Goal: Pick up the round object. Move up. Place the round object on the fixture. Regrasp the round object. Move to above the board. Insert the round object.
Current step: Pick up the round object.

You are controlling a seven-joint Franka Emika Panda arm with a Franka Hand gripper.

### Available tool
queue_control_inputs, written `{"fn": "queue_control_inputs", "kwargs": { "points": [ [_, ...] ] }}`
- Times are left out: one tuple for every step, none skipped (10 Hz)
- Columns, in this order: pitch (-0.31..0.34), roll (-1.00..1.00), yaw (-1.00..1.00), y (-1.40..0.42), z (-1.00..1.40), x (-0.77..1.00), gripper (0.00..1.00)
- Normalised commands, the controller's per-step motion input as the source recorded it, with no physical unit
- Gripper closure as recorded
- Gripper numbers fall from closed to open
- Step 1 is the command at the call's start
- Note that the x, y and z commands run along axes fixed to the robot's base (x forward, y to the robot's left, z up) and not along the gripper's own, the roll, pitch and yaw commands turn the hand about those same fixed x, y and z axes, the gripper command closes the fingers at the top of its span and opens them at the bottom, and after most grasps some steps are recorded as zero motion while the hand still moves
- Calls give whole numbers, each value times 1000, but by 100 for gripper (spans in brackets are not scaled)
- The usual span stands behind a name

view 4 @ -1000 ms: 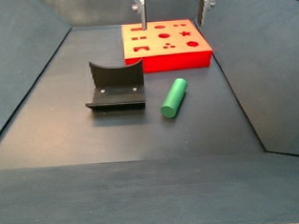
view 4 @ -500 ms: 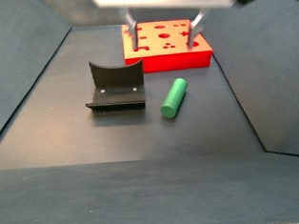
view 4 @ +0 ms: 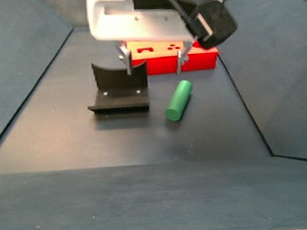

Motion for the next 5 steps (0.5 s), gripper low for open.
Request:
{"fn": "queue_control_inputs", "kwargs": {
  "points": [
    [-197,386,-254,-334,-429,-211,0],
    [-227,269,0,-214,-206,-266,0],
    [-179,-7,-506,174,-63,-380,0],
    [-109,1,-846,71,-217,-271,0],
    [-104,97,-529,343,-417,-383,0]
  ]
}}
